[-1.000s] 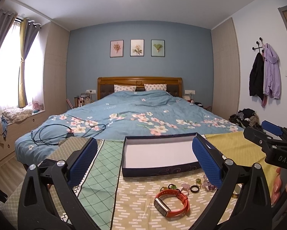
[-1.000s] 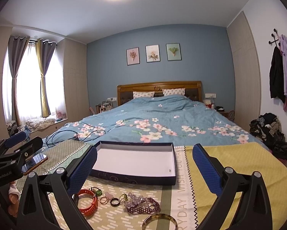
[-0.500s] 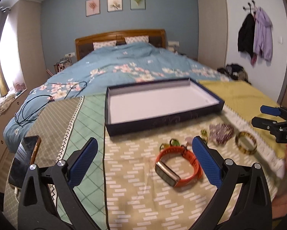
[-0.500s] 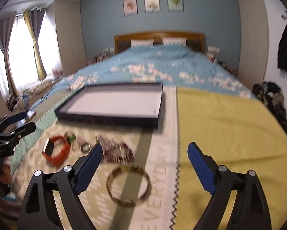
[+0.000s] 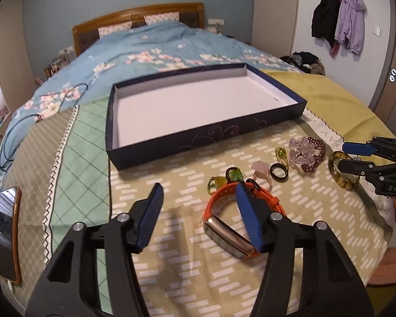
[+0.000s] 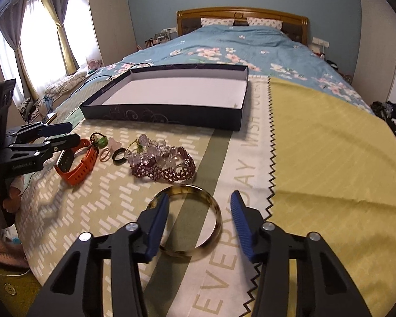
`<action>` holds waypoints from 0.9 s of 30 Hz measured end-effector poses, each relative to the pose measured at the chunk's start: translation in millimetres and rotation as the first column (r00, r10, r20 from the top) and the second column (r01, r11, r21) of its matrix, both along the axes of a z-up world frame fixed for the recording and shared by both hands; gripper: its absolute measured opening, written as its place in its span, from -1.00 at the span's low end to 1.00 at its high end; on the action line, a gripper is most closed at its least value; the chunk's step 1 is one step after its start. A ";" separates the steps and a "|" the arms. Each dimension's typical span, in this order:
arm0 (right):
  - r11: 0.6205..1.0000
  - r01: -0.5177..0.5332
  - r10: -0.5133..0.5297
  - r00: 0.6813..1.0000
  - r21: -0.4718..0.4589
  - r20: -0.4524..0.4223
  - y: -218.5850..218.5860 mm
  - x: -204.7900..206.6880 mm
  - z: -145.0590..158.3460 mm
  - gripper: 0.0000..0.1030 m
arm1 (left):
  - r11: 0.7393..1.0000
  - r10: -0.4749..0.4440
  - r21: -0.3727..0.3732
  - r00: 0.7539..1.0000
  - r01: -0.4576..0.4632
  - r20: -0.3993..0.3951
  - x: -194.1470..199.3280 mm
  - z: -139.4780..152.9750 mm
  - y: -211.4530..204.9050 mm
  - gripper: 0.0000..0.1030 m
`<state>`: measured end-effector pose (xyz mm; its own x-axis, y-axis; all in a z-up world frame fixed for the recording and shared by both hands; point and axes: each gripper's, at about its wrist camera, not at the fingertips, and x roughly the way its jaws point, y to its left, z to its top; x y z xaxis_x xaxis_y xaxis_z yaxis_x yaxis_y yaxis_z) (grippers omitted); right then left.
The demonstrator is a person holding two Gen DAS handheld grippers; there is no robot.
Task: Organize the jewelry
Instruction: 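Grasp the orange watch band with the left tool while the right tool grasps the tortoiseshell bangle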
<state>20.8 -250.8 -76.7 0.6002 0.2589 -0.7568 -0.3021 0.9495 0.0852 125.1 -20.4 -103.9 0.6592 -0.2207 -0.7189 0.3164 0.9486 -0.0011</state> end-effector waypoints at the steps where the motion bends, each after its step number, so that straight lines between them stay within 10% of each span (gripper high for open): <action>1: 1.000 -0.002 0.002 1.000 0.002 -0.004 -0.5 0.5 -0.5 -0.20 | 1.000 -0.002 0.002 1.000 0.002 -0.006 0.8 -0.9 -0.3 -0.09; 8: 1.000 -0.014 0.014 1.000 0.003 -0.016 0.5 2.4 -0.8 -0.36 | 0.999 -0.039 -0.025 0.997 0.037 -0.067 -6.0 -6.3 -5.1 -0.58; 16: 1.000 -0.030 0.030 0.999 -0.005 -0.029 -0.4 5.3 -0.1 -0.36 | 0.996 -0.070 -0.055 0.990 0.063 -0.123 -37.2 -1.6 -0.7 -0.10; 27: 0.997 -0.063 0.061 0.997 -0.052 -0.035 3.3 8.6 -0.6 -0.49 | 0.978 -0.202 0.033 0.971 0.207 -0.126 -12.0 -0.4 -10.9 -0.39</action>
<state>29.4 -247.5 -77.3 0.5581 0.2542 -0.7899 -0.3586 0.9323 0.0467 113.0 -31.3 -104.3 0.5110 -0.3068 -0.8030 0.5040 0.8637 -0.0093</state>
